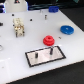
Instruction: Insert the blue gear onto the right peg, followed by the red gear
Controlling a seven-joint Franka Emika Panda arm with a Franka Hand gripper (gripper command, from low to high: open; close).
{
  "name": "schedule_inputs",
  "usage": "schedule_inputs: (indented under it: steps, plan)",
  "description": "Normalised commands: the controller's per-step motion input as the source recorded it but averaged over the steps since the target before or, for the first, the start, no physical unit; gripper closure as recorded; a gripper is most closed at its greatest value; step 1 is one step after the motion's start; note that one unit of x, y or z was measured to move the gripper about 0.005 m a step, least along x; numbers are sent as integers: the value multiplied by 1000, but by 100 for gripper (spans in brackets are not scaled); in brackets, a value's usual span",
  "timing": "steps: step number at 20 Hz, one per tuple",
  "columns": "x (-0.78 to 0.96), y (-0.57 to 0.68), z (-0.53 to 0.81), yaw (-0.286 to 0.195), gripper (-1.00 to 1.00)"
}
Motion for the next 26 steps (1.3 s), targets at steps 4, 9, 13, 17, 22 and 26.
schedule_inputs:
  steps: [4,9,13,17,22,26]
  plan:
    - [-68,455,-372,0,-100]
    - [-86,391,-422,0,-100]
    - [-61,354,-455,0,-100]
    - [-101,161,-502,0,-100]
    - [-135,-26,-482,0,-100]
    - [-210,-67,-463,0,-100]
